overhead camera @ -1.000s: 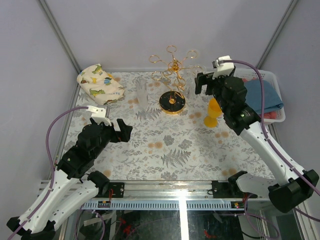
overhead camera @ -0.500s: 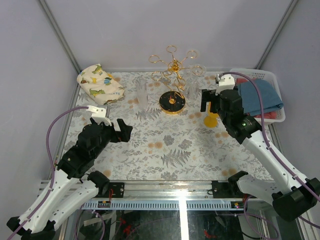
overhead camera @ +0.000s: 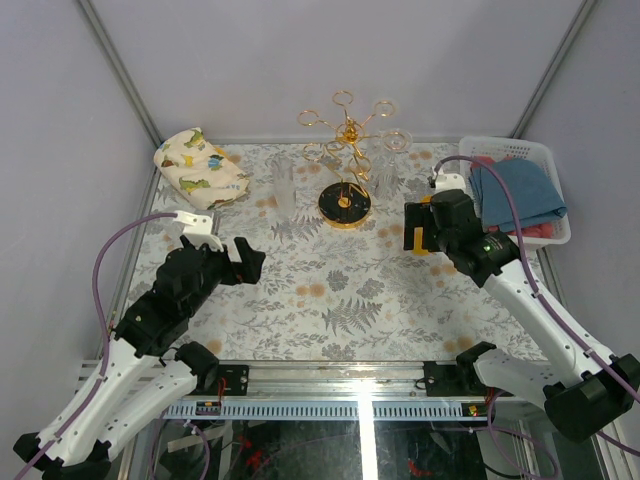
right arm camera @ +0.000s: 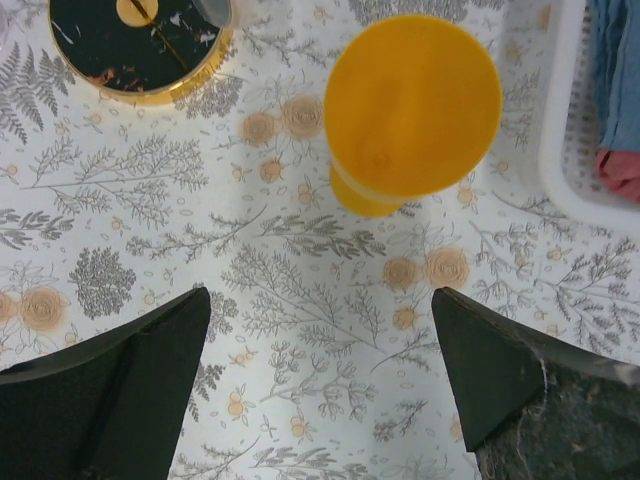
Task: Place the wine glass upside down on the wine glass rack
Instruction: Adjust the wine rack at the center of the board, then move the wine glass to the center of the board.
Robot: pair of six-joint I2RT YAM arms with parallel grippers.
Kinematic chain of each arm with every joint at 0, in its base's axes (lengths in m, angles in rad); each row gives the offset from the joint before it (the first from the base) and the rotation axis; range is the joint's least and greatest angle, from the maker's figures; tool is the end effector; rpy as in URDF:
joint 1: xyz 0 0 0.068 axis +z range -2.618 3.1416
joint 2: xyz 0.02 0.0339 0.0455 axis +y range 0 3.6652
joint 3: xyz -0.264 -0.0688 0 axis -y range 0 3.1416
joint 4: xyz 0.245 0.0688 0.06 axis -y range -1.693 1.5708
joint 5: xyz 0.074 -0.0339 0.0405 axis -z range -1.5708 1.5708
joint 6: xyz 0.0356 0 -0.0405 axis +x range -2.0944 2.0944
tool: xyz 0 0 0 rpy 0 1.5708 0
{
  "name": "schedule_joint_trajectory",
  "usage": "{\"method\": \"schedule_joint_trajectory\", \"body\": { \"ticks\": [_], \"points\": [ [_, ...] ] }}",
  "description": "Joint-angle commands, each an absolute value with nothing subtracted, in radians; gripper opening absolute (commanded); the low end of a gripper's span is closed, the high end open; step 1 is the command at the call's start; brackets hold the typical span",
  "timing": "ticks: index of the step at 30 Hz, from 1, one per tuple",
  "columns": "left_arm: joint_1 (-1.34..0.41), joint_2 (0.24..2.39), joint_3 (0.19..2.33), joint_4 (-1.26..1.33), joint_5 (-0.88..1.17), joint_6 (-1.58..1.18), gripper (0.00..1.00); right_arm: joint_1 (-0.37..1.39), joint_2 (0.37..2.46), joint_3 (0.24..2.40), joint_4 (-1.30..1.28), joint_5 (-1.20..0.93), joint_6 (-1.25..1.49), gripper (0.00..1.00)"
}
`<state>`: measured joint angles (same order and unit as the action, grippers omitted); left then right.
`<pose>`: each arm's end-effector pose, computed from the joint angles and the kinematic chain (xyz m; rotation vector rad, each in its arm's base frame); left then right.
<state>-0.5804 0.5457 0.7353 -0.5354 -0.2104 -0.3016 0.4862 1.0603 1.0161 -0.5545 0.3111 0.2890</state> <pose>0.1095 -0.0629 0.3187 0.1259 1.9242 -0.3931 0.2063 0.0967 0.3322 -0.0341 2.1391 0.1162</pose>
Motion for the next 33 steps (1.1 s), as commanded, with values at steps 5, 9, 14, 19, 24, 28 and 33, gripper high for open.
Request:
{"method": "schedule_joint_trajectory", "body": {
  "ticks": [5, 9, 14, 19, 24, 28, 33],
  "points": [
    [-0.577, 0.595, 0.756, -0.517, -0.247, -0.331, 0.96, 0.491, 1.056, 1.056, -0.692, 0.31, 0.423, 0.99],
    [-0.576, 0.631, 0.769, -0.47, -0.25, -0.357, 0.96, 0.492, 1.065, 1.053, -0.726, 0.305, 0.421, 0.99],
    [-0.577, 0.694, 0.787, -0.414, -0.26, -0.346, 0.97, 0.492, 1.052, 1.011, -0.719, 0.341, 0.417, 0.99],
    [-0.577, 0.786, 0.816, -0.345, -0.269, -0.348, 1.0, 0.492, 1.004, 0.955, -0.677, 0.26, 0.436, 0.99],
    [-0.577, 0.894, 0.864, -0.266, -0.28, -0.341, 1.0, 0.492, 0.935, 0.882, -0.588, 0.175, 0.44, 0.99],
    [-0.577, 1.005, 0.922, -0.217, -0.334, -0.323, 1.0, 0.492, 0.923, 0.864, -0.581, 0.177, 0.432, 0.99],
    [-0.577, 1.139, 0.967, -0.145, -0.43, -0.267, 1.0, 0.492, 0.921, 0.86, -0.592, 0.176, 0.415, 0.99]
  ]
}}
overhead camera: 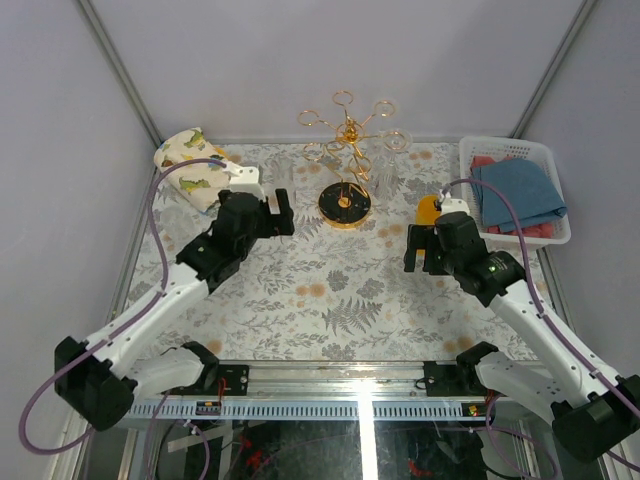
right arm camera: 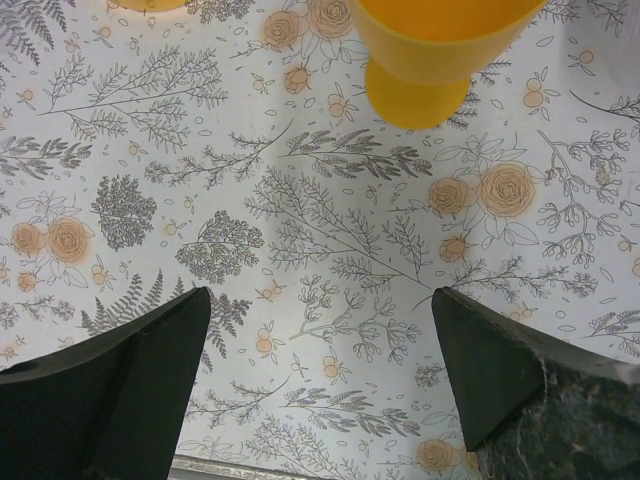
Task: Place the wine glass upside down on the wine glass rack
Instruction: Move the wine glass to the center of the board.
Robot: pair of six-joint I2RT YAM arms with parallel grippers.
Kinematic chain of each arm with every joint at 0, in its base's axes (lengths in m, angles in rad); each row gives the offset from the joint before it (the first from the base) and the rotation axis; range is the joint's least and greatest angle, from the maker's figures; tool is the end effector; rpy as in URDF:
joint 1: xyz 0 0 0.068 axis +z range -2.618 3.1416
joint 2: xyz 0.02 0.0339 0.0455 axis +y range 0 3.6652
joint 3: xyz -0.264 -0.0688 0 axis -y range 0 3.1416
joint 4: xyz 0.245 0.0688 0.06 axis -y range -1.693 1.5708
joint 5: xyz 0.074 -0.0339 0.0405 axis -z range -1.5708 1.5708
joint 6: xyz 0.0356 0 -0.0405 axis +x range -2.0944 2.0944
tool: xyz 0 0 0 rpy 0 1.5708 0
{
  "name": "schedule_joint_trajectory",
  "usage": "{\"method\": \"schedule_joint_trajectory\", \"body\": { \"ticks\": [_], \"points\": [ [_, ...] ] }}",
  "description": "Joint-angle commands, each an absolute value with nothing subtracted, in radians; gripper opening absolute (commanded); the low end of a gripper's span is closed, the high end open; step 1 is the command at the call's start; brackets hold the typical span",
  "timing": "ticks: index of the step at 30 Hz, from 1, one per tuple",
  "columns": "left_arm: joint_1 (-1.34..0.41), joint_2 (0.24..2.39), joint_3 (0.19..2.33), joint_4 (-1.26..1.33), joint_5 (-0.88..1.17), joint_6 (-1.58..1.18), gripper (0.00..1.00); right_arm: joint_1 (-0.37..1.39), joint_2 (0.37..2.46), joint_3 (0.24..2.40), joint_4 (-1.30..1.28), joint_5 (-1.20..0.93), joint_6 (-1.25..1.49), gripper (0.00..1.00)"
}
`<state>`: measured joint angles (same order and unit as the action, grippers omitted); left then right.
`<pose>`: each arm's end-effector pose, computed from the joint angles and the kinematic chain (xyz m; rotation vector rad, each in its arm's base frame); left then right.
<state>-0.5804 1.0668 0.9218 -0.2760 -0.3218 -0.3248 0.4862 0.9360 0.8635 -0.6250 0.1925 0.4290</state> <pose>0.2085 -0.1233 0.3246 0.0456 1.9783 -0.2703 0.1762 0.0854 0.2982 0.0372 2.2668 0.2708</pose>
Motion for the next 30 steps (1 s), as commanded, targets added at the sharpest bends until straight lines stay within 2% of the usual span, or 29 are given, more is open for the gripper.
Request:
{"method": "schedule_joint_trajectory", "body": {
  "ticks": [1, 10, 15, 19, 25, 30],
  "points": [
    [-0.577, 1.168, 0.979, -0.14, -0.453, -0.253, 1.0, 0.491, 0.917, 0.856, -0.591, 0.173, 0.412, 0.99],
    [-0.577, 1.304, 1.04, -0.077, -0.502, -0.218, 1.0, 0.492, 0.907, 0.824, -0.58, 0.151, 0.389, 0.99],
    [-0.577, 1.316, 1.029, -0.071, -0.489, -0.242, 1.0, 0.492, 0.876, 0.829, -0.591, 0.305, 0.434, 0.99],
    [-0.577, 1.307, 1.043, -0.102, -0.478, -0.257, 1.0, 0.488, 0.929, 0.88, -0.619, 0.376, 0.451, 0.99],
    [-0.577, 1.185, 1.039, -0.266, -0.432, -0.283, 1.0, 0.459, 1.049, 0.964, -0.592, 0.324, 0.428, 0.99],
    [-0.577, 0.991, 0.929, -0.309, -0.452, -0.21, 1.0, 0.444, 1.08, 0.98, -0.544, 0.332, 0.386, 0.99]
  ]
}}
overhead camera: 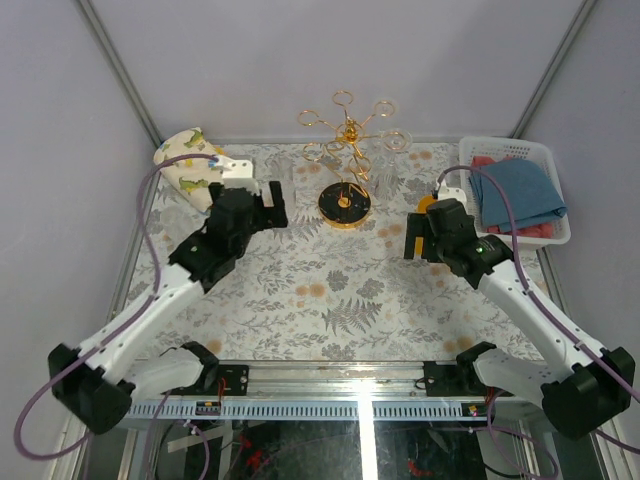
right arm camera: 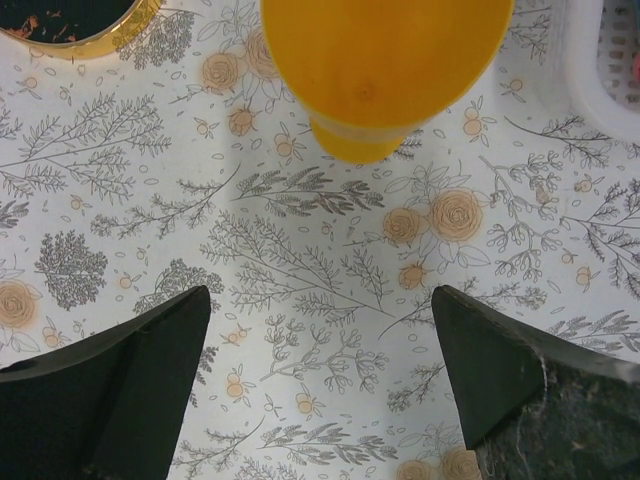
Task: Place the wine glass upside down on the wine glass rack
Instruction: Move the wine glass to the center of the board.
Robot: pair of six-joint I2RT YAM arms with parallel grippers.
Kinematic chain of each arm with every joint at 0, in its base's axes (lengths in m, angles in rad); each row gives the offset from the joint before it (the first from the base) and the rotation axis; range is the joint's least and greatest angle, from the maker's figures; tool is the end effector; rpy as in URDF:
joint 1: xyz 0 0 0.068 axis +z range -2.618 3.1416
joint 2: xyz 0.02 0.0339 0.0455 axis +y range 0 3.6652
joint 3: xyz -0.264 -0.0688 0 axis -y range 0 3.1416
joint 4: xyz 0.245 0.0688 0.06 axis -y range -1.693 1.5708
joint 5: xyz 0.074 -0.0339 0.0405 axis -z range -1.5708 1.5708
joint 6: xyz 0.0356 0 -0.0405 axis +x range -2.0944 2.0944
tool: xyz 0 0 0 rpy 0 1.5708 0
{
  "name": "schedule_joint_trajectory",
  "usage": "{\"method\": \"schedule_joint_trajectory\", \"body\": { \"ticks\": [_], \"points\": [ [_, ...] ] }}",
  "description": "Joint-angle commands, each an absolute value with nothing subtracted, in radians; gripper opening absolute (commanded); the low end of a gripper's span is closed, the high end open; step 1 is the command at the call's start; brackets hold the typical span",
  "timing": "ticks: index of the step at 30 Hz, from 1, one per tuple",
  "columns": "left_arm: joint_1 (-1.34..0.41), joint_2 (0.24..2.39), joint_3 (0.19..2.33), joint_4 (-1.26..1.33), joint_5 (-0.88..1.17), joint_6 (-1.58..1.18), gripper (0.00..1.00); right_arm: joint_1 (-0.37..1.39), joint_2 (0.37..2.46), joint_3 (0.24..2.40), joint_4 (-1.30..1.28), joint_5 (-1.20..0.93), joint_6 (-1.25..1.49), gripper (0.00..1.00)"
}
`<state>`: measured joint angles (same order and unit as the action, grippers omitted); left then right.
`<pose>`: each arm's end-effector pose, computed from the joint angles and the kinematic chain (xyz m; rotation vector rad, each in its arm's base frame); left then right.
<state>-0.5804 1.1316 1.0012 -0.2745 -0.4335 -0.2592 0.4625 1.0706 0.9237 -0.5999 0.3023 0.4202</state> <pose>0.2224 -0.1280 0.3382 0.0318 1.9383 -0.1298 0.2050 0.0904 0.2953 0.1032 2.2765 0.1113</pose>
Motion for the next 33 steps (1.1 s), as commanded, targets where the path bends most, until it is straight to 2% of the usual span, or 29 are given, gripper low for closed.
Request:
{"method": "schedule_joint_trajectory", "body": {
  "ticks": [1, 10, 19, 28, 33],
  "points": [
    [-0.577, 0.958, 0.904, -0.31, -0.461, -0.201, 1.0, 0.437, 1.088, 0.985, -0.543, 0.343, 0.378, 0.99],
    [-0.583, 0.84, 0.817, -0.433, -0.433, -0.211, 1.0, 0.371, 1.144, 1.027, -0.507, 0.374, 0.339, 0.99],
    [-0.684, 0.742, 0.762, -0.525, -0.452, -0.323, 1.0, 0.333, 1.23, 1.071, -0.423, 0.328, 0.32, 0.99],
    [-0.688, 0.825, 0.825, -0.46, -0.525, -0.222, 1.0, 0.311, 1.327, 1.102, -0.352, 0.337, 0.296, 0.99],
    [-0.647, 0.861, 0.843, -0.39, -0.495, -0.174, 1.0, 0.293, 1.375, 1.126, -0.328, 0.339, 0.271, 0.99]
  ]
}}
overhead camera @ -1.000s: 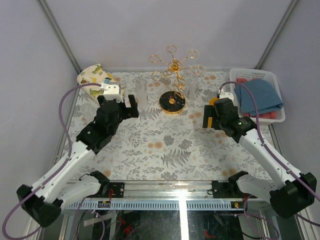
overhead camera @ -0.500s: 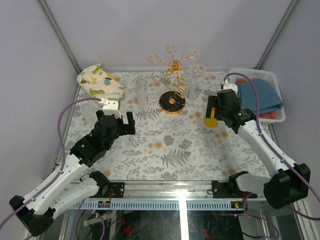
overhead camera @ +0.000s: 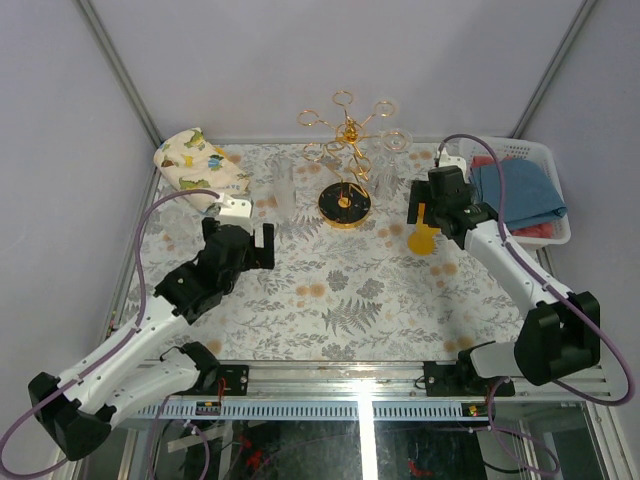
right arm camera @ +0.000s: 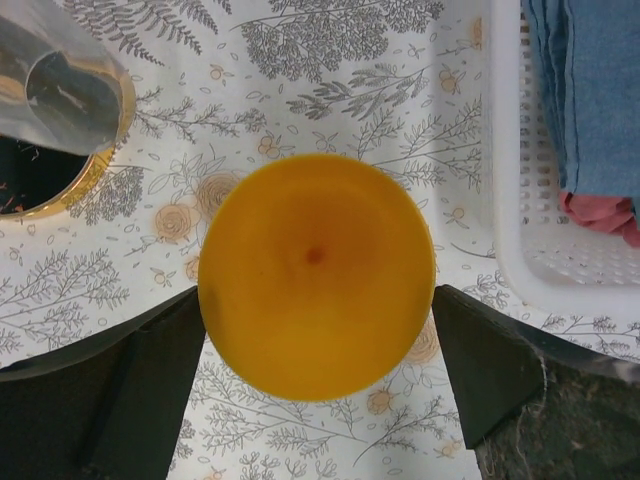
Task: Place the wine glass upside down on the wine glass rack
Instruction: Move the wine glass to the center of the board.
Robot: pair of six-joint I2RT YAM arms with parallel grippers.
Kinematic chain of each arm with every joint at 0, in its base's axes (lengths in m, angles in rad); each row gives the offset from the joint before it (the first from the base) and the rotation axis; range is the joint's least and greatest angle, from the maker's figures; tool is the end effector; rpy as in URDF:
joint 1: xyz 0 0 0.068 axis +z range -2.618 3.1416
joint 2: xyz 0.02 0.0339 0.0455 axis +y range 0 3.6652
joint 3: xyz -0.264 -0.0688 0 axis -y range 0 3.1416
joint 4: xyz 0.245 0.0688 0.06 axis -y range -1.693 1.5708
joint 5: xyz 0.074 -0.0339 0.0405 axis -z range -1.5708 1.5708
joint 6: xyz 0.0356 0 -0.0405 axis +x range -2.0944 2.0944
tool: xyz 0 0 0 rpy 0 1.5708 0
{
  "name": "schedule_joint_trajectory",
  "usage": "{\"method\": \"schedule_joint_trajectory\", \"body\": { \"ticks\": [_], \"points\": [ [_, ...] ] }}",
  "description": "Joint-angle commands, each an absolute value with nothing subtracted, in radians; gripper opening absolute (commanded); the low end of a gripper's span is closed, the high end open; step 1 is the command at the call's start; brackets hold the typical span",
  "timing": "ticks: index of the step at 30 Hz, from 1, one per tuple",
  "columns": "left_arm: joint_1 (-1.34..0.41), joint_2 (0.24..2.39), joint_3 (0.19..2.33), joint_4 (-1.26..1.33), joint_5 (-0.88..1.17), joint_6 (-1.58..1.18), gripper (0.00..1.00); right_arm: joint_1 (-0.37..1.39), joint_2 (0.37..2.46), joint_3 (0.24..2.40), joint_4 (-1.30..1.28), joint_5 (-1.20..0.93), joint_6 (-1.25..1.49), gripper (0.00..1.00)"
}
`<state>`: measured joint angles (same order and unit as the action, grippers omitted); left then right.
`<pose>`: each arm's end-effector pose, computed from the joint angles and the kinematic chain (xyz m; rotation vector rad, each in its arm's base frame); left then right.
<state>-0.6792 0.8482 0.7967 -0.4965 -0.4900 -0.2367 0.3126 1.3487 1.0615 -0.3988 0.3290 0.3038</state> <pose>0.1530 -0.1020 0.3039 0.1675 2.0419 -0.0484 0.2863 0.0804 0.2909 0.1638 2.2078 -0.0320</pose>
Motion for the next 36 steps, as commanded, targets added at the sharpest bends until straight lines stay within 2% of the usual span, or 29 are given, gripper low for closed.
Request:
{"method": "schedule_joint_trajectory", "body": {
  "ticks": [1, 14, 27, 30, 36],
  "points": [
    [-0.633, 0.866, 0.846, -0.377, -0.486, -0.166, 1.0, 0.288, 1.386, 1.133, -0.328, 0.335, 0.267, 0.99],
    [-0.568, 0.85, 0.836, -0.36, -0.405, -0.199, 1.0, 0.271, 1.449, 1.161, -0.376, 0.256, 0.253, 0.99],
    [-0.568, 0.738, 0.773, -0.413, -0.402, -0.271, 1.0, 0.27, 1.441, 1.151, -0.421, 0.313, 0.238, 0.96],
    [-0.567, 0.743, 0.776, -0.412, -0.402, -0.272, 1.0, 0.271, 1.417, 1.154, -0.441, 0.299, 0.24, 1.0],
    [-0.568, 0.748, 0.78, -0.413, -0.396, -0.268, 1.0, 0.271, 1.324, 1.121, -0.436, 0.274, 0.236, 0.99]
  ]
}}
